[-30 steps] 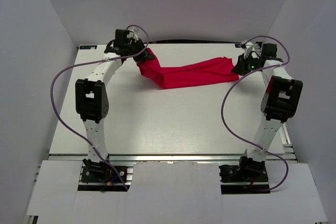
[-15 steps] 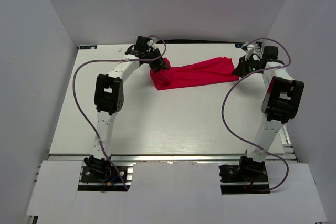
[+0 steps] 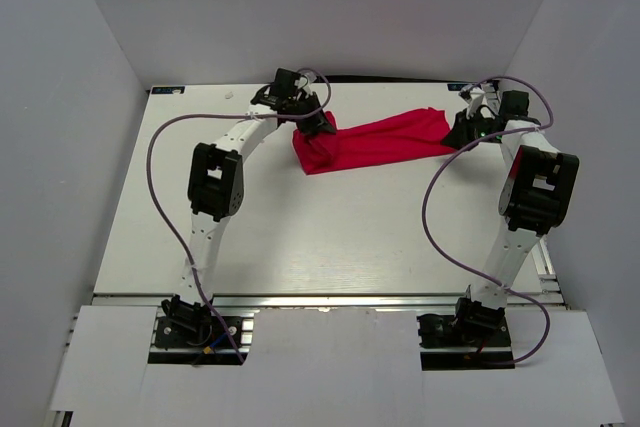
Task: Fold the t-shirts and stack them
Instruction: Fold the folded rectangular tshirt in 1/3 of the way
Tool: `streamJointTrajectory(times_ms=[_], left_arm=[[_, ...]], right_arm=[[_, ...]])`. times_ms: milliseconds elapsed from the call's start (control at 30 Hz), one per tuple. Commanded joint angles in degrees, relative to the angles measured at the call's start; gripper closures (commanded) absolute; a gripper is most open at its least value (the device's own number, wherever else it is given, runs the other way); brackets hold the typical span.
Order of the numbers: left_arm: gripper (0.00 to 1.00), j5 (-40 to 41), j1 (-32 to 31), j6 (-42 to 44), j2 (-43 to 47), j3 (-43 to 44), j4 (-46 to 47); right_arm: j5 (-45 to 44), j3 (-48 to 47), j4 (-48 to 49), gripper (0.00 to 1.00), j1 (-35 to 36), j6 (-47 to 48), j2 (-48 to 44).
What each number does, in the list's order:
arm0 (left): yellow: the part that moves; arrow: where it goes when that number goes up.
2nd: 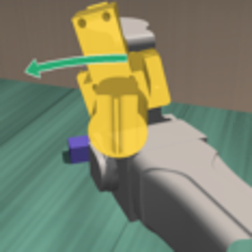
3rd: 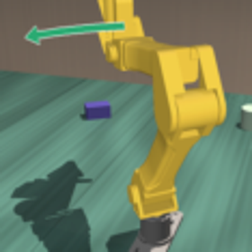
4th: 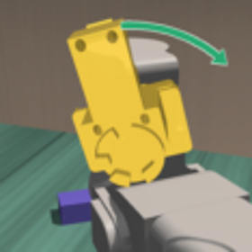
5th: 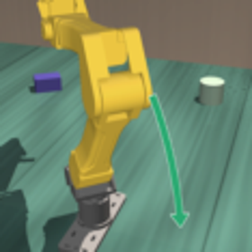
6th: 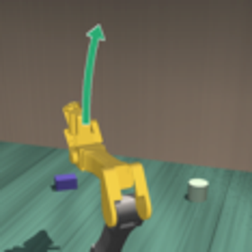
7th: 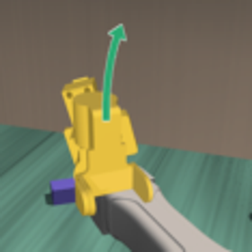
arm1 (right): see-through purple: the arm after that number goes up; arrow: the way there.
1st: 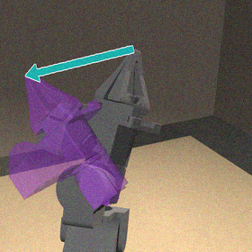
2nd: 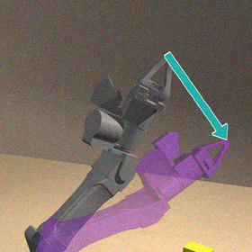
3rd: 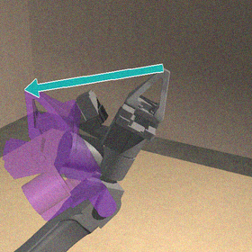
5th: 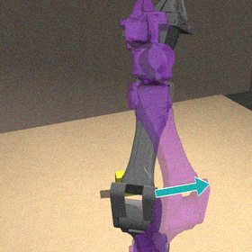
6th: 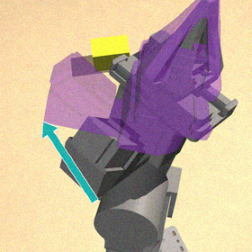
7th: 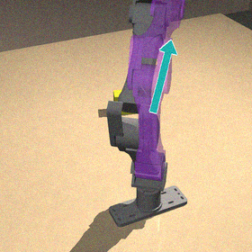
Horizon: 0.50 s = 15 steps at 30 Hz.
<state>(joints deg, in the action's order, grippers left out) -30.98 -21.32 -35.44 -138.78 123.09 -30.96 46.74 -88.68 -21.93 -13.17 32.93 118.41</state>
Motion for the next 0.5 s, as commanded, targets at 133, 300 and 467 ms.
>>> streamJointTrajectory(times_ms=[133, 300, 467], left_arm=[[1.0, 0.7, -2.5, 0.0, -0.3, 1.3, -1.1], [1.0, 1.8, -2.9, 0.1, -0.9, 1.1, -2.8], [1.0, 2.6, -3.4, -0.7, -1.1, 0.8, -3.3]], right_arm=[[1.6, 0.9, 1.5, 0.86, -0.4, -0.6, -3.4], [1.7, 1.3, 1.5, 0.86, -0.4, -0.6, -3.4], [1.9, 1.5, 1.7, 0.86, -0.4, -0.9, -3.3]])
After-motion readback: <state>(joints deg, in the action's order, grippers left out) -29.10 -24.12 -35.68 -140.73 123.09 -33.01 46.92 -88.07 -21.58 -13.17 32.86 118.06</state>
